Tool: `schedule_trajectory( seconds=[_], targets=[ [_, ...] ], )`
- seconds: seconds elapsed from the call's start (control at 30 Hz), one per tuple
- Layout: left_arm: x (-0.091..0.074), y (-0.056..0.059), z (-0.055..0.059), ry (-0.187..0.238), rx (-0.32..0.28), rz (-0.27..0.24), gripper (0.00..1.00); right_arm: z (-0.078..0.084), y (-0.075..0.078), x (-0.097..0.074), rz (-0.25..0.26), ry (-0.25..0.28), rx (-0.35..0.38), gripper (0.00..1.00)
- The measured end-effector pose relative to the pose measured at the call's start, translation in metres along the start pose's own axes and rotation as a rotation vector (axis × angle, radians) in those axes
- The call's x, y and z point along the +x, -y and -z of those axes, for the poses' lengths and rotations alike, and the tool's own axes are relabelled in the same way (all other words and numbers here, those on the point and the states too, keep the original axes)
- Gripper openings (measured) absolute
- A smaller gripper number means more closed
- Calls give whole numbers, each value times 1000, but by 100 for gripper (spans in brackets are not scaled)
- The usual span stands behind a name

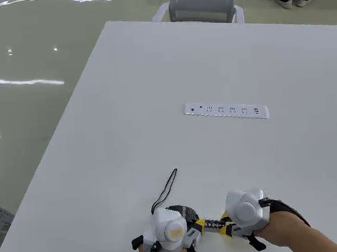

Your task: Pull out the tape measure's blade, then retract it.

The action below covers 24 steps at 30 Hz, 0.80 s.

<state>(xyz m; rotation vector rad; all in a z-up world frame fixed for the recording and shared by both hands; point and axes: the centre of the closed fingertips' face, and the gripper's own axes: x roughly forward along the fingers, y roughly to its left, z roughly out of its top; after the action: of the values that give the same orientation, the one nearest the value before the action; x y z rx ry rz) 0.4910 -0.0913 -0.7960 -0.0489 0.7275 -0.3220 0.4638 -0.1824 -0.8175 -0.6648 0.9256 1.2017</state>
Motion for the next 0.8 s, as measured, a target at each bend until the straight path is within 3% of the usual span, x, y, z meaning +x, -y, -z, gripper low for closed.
schedule_trajectory(
  seconds=[0.8],
  targets=[
    [-1,1,0,-2,2,7,65,-11,-2,6,-10,2,-9,14]
  ],
)
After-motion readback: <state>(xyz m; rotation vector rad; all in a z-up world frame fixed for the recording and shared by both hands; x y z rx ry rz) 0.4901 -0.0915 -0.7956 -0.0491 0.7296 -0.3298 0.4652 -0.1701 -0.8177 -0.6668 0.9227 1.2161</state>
